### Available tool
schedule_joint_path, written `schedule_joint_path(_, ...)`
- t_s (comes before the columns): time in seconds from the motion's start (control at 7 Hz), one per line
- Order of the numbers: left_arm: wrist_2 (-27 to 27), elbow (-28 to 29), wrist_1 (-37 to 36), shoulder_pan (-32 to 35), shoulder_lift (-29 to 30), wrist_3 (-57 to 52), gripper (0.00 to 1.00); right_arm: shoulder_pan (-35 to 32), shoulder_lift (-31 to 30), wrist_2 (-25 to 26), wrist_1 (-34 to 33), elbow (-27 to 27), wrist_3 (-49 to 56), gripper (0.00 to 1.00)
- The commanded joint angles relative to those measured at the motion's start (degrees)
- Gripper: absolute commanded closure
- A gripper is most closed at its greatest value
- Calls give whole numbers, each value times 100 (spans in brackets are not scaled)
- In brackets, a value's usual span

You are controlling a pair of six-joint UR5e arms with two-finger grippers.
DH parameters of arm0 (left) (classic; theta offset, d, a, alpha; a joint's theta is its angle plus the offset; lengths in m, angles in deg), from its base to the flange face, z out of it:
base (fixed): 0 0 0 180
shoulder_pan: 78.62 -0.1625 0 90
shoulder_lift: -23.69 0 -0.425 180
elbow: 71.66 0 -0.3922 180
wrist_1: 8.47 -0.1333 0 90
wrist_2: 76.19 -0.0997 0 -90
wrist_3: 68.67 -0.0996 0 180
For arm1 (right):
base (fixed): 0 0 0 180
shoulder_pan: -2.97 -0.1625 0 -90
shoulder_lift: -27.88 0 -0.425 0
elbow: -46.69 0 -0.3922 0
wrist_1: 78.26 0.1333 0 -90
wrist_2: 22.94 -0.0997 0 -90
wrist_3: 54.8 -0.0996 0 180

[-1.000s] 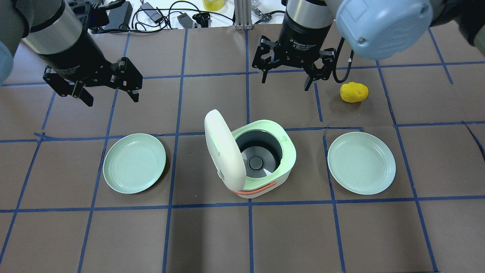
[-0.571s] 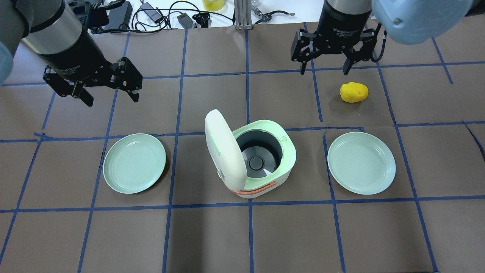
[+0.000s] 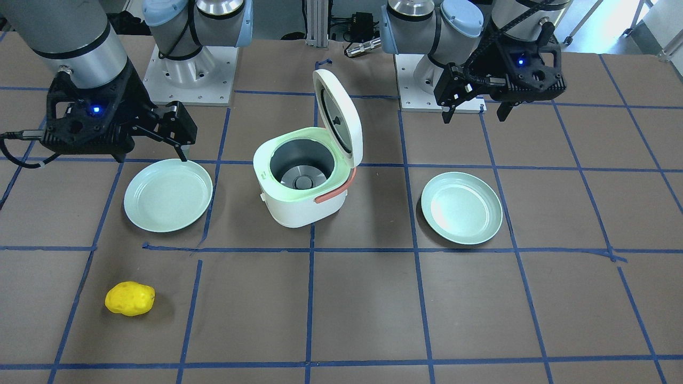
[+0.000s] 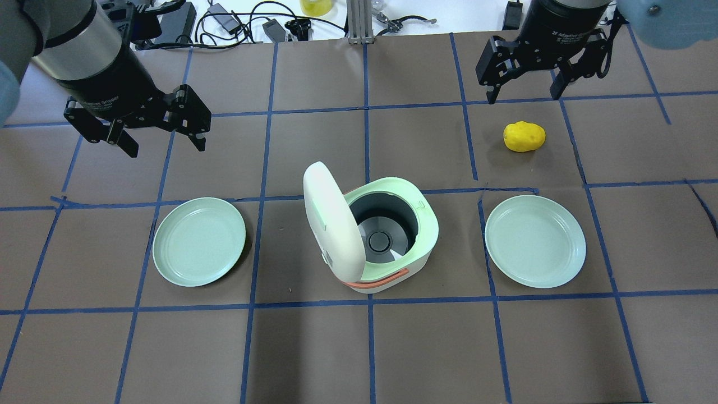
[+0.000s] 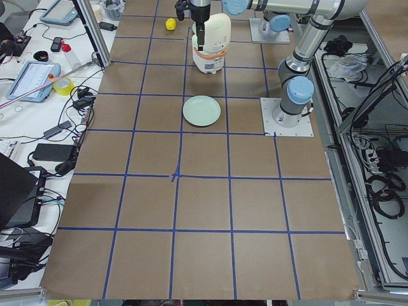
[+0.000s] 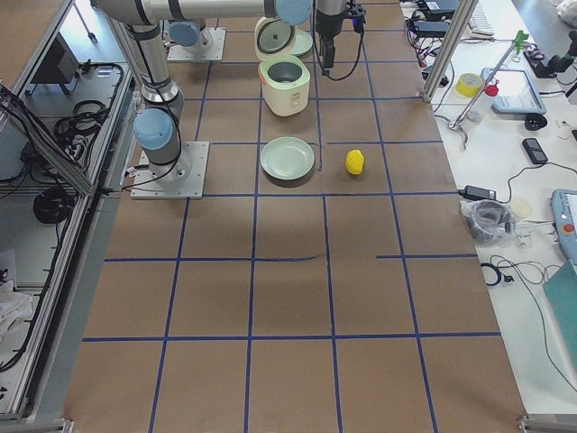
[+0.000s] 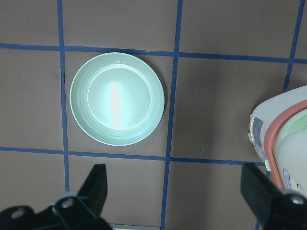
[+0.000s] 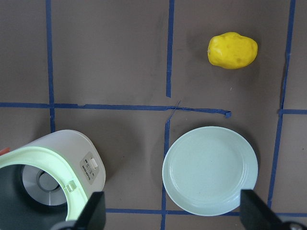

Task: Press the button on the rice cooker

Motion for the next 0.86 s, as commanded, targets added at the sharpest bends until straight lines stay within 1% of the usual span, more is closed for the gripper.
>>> schedule_joint_path(0.0, 0, 0, 0, 0, 0, 0, 0, 7, -14, 12, 80, 3, 17, 0)
schedule_joint_path(0.71, 0, 0, 0, 0, 0, 0, 0, 7, -32, 21, 98, 3, 17, 0)
